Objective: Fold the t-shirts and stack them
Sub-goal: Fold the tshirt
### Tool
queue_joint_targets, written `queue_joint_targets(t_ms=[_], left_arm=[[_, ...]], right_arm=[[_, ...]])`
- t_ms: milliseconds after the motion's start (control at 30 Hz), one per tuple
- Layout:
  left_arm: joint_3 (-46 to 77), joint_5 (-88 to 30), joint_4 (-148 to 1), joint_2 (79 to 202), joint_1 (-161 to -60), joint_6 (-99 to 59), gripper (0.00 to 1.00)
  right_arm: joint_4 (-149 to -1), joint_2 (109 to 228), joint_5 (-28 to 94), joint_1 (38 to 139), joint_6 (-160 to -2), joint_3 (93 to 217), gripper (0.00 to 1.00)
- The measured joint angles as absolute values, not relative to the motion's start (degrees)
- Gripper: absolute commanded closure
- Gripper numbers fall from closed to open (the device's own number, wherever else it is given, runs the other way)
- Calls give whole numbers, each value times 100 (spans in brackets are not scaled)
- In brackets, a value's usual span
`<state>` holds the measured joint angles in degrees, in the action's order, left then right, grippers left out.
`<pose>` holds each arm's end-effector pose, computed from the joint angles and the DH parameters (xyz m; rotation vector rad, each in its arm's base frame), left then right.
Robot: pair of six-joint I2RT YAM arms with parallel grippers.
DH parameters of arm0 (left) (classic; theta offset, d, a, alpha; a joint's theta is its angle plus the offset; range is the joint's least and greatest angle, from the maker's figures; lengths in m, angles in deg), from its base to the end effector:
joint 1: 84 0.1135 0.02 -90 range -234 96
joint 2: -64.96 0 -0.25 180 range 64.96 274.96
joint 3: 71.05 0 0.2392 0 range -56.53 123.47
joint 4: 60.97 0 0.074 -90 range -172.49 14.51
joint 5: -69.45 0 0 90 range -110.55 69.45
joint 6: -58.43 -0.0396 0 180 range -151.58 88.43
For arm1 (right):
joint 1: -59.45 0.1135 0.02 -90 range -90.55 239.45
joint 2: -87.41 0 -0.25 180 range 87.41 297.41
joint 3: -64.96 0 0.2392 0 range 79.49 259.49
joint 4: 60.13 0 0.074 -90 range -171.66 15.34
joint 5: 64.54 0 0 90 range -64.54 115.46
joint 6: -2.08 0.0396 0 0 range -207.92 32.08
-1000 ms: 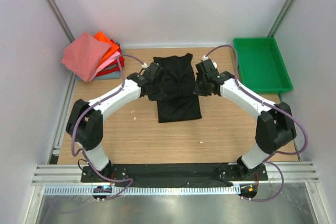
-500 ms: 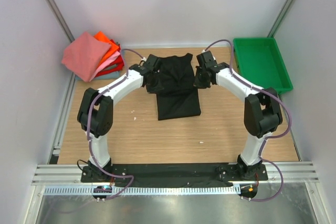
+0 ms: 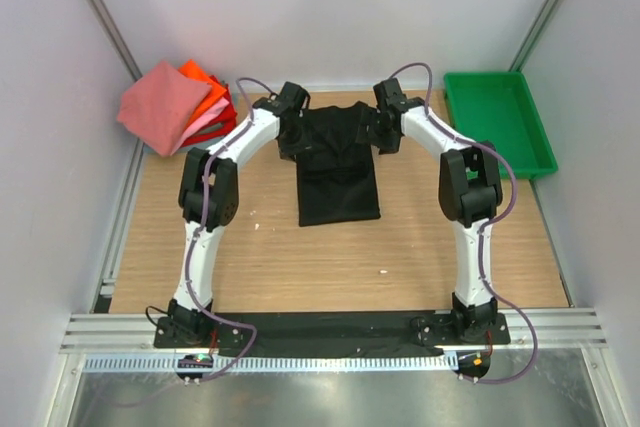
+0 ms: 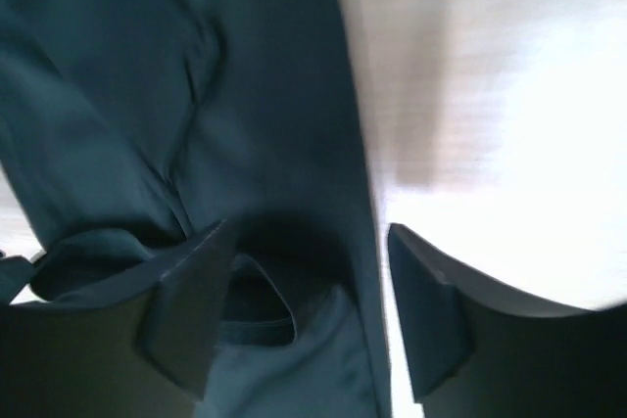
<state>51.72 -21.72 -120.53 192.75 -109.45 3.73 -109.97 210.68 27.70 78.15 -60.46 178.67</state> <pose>0.4152 -0.1985 0.1875 -0.2297 2.7396 -0.3378 0.4265 0.1460 0.1850 0.1880 2.6392 0.3313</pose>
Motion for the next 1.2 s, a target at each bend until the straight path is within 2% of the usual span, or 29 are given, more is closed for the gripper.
queue_joint_targets(t_ms=[33, 133, 200, 300, 400, 433, 500, 533, 733, 933, 1200], left_arm=[[5550, -2174, -12245, 19441, -10895, 356, 40], [6293, -2132, -12571, 19605, -10768, 284, 31], [6580, -2010, -12728, 19511, -10707, 218, 31], [6274, -1879, -12737, 18980, -10652, 188, 32], [5246, -1874, -12591, 18059, -10674, 199, 34], [4772, -1890, -12409, 17694, -10709, 210, 37], [3974, -1960, -12228, 17106, -10821, 269, 39], [3598, -2014, -12051, 16888, -10897, 304, 40], [2007, -2233, -11292, 16617, -11500, 603, 44], [1185, -2353, -11004, 16497, -11861, 802, 44], [779, -2358, -10969, 15657, -11837, 872, 44]], right_arm=[[-11150, 21196, 2774, 7753, -6076, 18182, 26], [-11408, 21290, 2739, 7638, -6131, 18807, 24], [-11386, 21081, 2678, 7561, -6153, 18840, 23], [-11252, 20294, 2658, 7524, -6166, 18031, 24], [-11003, 19369, 2892, 7561, -6146, 16905, 38], [-10813, 19076, 3065, 7585, -6124, 16492, 46], [-10623, 18742, 3388, 7666, -6096, 15930, 54], [-10546, 18718, 3535, 7740, -6083, 15788, 61], [-10251, 19387, 4068, 8350, -6065, 15775, 66], [-10258, 20335, 4241, 8599, -6072, 16518, 66], [-10861, 21699, 3959, 8407, -6295, 18678, 65]])
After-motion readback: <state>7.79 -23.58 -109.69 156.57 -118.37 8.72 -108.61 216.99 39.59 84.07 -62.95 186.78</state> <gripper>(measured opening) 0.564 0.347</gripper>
